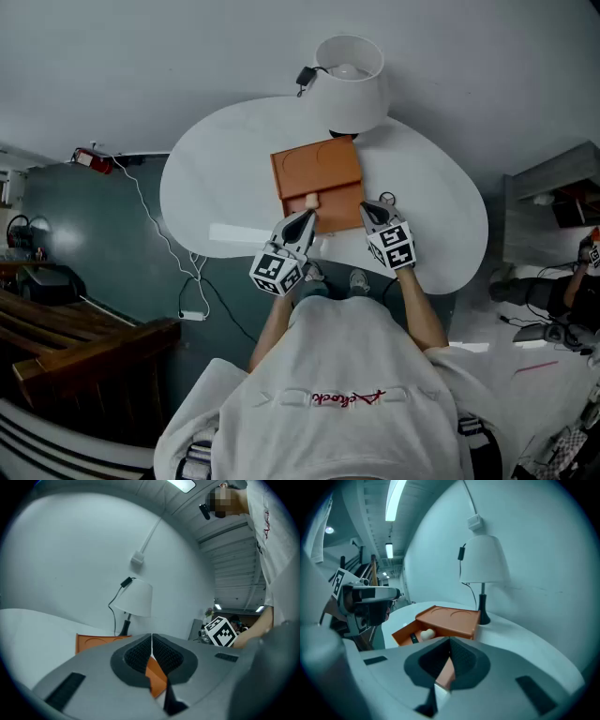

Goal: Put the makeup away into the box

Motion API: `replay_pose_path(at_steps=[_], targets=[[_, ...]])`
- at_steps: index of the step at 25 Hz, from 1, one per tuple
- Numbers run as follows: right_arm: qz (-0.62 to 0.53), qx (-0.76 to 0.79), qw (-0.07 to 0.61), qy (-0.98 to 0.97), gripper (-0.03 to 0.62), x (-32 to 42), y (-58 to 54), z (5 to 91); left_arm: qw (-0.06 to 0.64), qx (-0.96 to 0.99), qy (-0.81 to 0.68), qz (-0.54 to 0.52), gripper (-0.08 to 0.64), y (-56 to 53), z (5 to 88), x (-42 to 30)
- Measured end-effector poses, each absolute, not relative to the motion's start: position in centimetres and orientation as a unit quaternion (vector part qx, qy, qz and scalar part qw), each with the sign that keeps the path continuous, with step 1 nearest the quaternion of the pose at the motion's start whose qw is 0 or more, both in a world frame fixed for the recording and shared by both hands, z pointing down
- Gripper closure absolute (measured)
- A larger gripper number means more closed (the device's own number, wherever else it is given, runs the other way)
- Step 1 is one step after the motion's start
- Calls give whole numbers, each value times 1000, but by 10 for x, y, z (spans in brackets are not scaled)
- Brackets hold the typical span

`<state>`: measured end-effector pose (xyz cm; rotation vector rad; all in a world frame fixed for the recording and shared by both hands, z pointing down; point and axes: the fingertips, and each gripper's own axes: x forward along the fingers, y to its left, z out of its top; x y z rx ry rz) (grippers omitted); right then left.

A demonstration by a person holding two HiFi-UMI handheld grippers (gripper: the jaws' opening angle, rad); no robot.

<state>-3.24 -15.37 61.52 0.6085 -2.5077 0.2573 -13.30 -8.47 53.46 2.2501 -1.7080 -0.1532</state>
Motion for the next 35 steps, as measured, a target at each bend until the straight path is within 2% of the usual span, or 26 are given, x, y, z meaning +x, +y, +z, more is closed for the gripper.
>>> replay_pose_path(at_steps=[6, 12, 35], targets=[[117, 300, 273, -907, 571, 39, -166, 620, 159, 830, -533, -46, 545, -116, 534, -75], [126, 330, 277, -893, 571, 75, -168, 624, 162, 850, -500, -39, 545, -128, 534, -44], [175, 304, 337, -874, 571, 86, -133, 695, 224, 839, -496, -13, 545, -127, 590, -40]])
